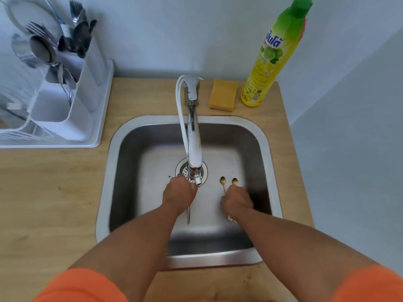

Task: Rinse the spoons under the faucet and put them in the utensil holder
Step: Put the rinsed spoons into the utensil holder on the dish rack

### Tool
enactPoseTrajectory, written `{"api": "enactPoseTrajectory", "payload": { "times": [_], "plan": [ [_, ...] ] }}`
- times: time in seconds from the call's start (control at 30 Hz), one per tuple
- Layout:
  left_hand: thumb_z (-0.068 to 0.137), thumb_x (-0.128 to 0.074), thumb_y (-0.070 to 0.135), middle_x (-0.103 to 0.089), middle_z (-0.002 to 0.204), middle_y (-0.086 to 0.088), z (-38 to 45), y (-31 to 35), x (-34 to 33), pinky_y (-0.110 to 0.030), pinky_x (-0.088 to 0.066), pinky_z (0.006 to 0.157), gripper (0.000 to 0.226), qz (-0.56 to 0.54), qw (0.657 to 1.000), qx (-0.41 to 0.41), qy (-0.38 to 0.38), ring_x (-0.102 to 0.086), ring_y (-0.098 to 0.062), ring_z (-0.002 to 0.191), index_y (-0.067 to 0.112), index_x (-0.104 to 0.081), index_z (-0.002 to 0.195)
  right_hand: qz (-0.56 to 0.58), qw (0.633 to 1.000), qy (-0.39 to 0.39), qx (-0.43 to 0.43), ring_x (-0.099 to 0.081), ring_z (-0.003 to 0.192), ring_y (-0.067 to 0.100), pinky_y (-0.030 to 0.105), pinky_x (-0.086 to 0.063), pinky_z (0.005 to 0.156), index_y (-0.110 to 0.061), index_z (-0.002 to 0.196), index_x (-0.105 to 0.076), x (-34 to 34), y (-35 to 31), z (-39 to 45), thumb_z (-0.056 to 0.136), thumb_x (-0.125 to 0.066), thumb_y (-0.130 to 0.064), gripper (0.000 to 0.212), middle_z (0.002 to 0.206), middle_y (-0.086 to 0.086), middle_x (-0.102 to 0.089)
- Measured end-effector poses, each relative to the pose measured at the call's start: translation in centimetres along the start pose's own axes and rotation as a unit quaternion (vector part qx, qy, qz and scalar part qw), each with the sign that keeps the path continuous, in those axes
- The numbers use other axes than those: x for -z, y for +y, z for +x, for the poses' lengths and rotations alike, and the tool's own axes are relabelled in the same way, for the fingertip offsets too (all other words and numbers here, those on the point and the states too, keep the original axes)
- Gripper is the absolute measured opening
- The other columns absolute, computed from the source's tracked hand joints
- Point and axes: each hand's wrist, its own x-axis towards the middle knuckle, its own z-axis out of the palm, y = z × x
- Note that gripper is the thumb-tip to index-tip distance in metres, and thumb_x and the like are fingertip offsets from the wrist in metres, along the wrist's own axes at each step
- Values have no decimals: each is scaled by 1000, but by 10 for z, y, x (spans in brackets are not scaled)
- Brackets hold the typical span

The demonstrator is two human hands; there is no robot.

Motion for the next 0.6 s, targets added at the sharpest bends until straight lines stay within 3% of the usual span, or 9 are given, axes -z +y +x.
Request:
{"api": "enactPoseTrajectory", "payload": {
  "times": [0.07,0.17,0.3,0.43,0.6],
  "plan": [
    [88,-57,31,-65,95,-16,5,-7,24,-37,-49,68,28,16,999,-7,38,-63,-39,83,5,-57,98,-4,1000,-10,25,-67,95,29,31,-49,71,-17,97,-63,-6,-7,-7,96,-54,-27,14,111,9,-70],
    [87,-56,26,-61,79,-12,9,-17,65,-34,-44,56,19,-13,994,-34,100,-57,-31,67,9,-50,85,7,998,-9,57,-66,94,30,32,-45,70,-17,94,-57,-15,-25,-20,92,-49,-29,14,108,8,-70],
    [85,-61,26,-56,66,-6,0,-26,127,-34,-44,53,18,-55,983,-81,158,-48,-21,56,13,-49,79,26,990,6,135,-57,76,26,31,-43,65,-16,87,-52,-22,-55,-39,88,-50,-26,10,88,6,-63],
    [83,-64,25,-58,65,-3,-15,-27,193,-34,-42,55,19,-68,967,-128,211,-50,-22,59,15,-49,76,32,978,7,207,-67,90,35,32,-42,69,-14,89,-51,-24,-83,-54,88,-51,-26,12,90,9,-64],
    [81,-64,21,-50,57,8,-32,-16,274,-14,-34,51,17,-78,921,-193,328,-43,-7,50,17,-49,74,22,968,14,249,-68,98,36,34,-42,71,-13,96,-50,-24,-114,-68,88,-51,-22,12,104,13,-71]
  ]
}}
